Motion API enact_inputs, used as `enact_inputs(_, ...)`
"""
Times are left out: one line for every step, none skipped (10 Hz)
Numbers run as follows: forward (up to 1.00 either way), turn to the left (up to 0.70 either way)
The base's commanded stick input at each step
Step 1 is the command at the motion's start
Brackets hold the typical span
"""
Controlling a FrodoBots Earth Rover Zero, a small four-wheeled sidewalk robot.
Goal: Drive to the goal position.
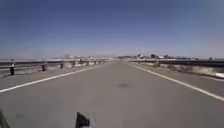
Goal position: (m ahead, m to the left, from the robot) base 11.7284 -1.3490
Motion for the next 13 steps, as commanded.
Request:
enact_inputs(1.0, 0.0)
enact_inputs(1.0, 0.0)
enact_inputs(1.0, 0.0)
enact_inputs(1.0, 0.0)
enact_inputs(1.0, 0.0)
enact_inputs(1.0, 0.0)
enact_inputs(1.0, 0.0)
enact_inputs(1.0, 0.0)
enact_inputs(1.0, 0.0)
enact_inputs(1.0, 0.0)
enact_inputs(1.0, 0.0)
enact_inputs(1.0, 0.0)
enact_inputs(1.0, 0.0)
